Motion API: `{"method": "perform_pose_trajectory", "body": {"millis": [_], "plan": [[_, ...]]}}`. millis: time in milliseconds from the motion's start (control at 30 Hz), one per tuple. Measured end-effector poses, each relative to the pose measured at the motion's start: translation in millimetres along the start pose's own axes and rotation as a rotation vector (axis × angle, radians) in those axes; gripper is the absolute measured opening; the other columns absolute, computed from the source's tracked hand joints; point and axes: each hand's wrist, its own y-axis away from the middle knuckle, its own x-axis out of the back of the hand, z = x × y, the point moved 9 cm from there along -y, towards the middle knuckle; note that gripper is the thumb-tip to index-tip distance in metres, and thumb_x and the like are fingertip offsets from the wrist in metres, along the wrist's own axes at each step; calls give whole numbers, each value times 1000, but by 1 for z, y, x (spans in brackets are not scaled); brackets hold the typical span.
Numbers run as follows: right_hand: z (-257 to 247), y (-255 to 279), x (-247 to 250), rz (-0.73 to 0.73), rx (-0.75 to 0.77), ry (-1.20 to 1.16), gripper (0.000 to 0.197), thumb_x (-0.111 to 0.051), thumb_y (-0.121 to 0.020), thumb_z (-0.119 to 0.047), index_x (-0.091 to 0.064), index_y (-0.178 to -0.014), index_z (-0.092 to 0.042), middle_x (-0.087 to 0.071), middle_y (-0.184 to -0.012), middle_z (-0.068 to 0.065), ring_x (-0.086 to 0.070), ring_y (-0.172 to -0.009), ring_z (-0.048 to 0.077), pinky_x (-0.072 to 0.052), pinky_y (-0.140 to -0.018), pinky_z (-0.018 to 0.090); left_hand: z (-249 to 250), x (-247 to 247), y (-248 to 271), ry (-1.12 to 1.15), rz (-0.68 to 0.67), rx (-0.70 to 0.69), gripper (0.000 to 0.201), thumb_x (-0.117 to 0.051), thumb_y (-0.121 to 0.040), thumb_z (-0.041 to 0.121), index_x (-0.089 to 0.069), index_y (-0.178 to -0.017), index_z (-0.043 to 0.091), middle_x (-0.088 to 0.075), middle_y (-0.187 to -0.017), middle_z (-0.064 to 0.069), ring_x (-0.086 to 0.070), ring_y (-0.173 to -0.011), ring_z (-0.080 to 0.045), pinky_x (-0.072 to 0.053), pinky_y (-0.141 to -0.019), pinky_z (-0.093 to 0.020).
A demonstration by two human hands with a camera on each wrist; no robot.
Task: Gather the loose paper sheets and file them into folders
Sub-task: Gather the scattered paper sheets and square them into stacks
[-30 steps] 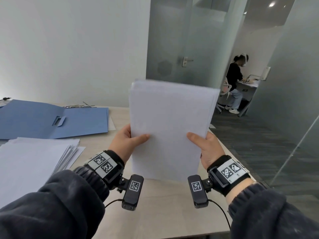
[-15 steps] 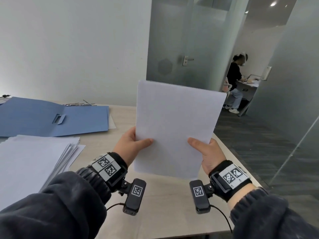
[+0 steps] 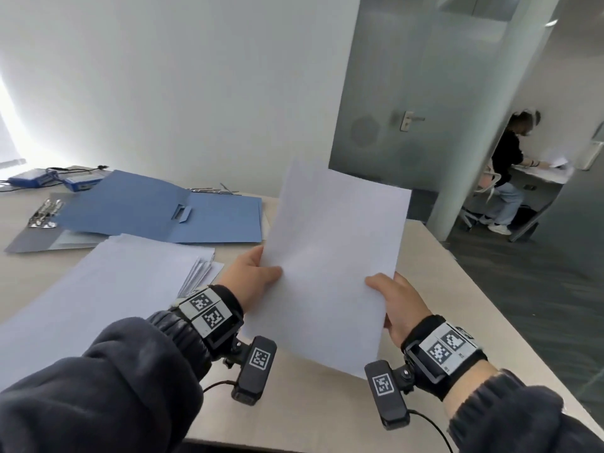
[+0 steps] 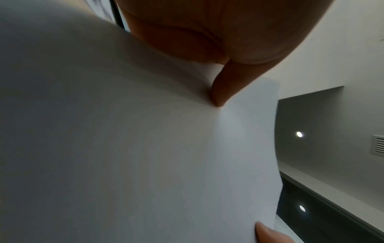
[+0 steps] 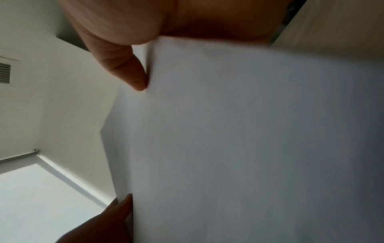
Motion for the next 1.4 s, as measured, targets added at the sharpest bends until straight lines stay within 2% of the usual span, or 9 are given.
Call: {"method": "perform_pose_trajectory", "body": {"millis": [133, 367, 567, 700, 867, 967, 1067, 1267, 1400], "plan": [[29, -9, -84, -160, -131, 142, 18, -51, -95, -12, -65, -102, -21, -69, -82, 4, -64, -73, 24, -53, -66, 33, -13, 97, 12, -139, 158, 119, 36, -71, -71, 13, -65, -102, 29, -73, -101, -5, -72, -88, -31, -57, -87, -48], [63, 0, -239, -437, -260, 237, 19, -58, -90, -11, -63, -108, -14, -70, -86, 7, -63, -59, 21, -43, -50, 23, -33, 254, 56, -430, 353, 299, 38, -66, -83, -2, -63, -118, 14, -69, -103, -11, -68, -91, -32, -55, -86, -38], [71, 10, -311, -531, -290, 240, 22, -61, -93, -11, -62, -115, -11, -70, -94, 11, -68, -65, 24, -47, -46, 25, -42, 333, 67, -627, 453, 372, 37, -66, -84, 2, -66, -115, 20, -66, -80, 3, -61, -67, -13, -44, -57, -19], [75, 6, -308, -473, -308, 280, 21, -64, -94, -23, -63, -113, -16, -71, -98, 12, -65, -66, 20, -47, -49, 24, -56, 358, 59, -794, 426, 464, 34, -70, -83, 14, -70, -117, 15, -70, -111, -6, -60, -91, -20, -42, -79, -23], [72, -11, -278, -323, -291, 257, 16, -60, -94, -19, -62, -108, -13, -59, -91, 6, -56, -73, 18, -51, -59, 31, -71, 371, 50, -830, 380, 523, 64, -74, -86, 33, -51, -141, 11, -54, -140, -10, -52, -126, -28, -39, -100, -29], [71, -13, -263, -269, -303, 246, 17, -60, -95, -26, -61, -109, -17, -62, -115, 10, -63, -107, 26, -61, -82, 43, -71, 361, 40, -785, 372, 481, 49, -75, -83, 21, -60, -130, 14, -62, -119, -7, -56, -104, -24, -41, -87, -27], [68, -7, -254, -268, -325, 214, 16, -59, -97, -26, -59, -110, -17, -59, -125, 14, -62, -115, 29, -58, -91, 46, -70, 347, 37, -817, 339, 452, 28, -72, -80, 15, -69, -108, 18, -68, -110, -5, -57, -91, -19, -41, -81, -26], [64, -1, -211, -244, -332, 216, 10, -60, -97, -27, -60, -104, -19, -63, -123, 12, -65, -111, 29, -58, -88, 43, -67, 294, 41, -681, 266, 442, 21, -69, -81, 8, -69, -100, 17, -65, -82, -4, -54, -70, -21, -44, -64, -25], [61, -1, -156, -170, -341, 213, 12, -61, -96, -28, -60, -106, -20, -66, -117, 4, -66, -104, 20, -54, -81, 37, -67, 219, 28, -638, 129, 401, 26, -69, -82, 11, -67, -107, 20, -66, -89, -1, -57, -71, -23, -49, -64, -29]]}}
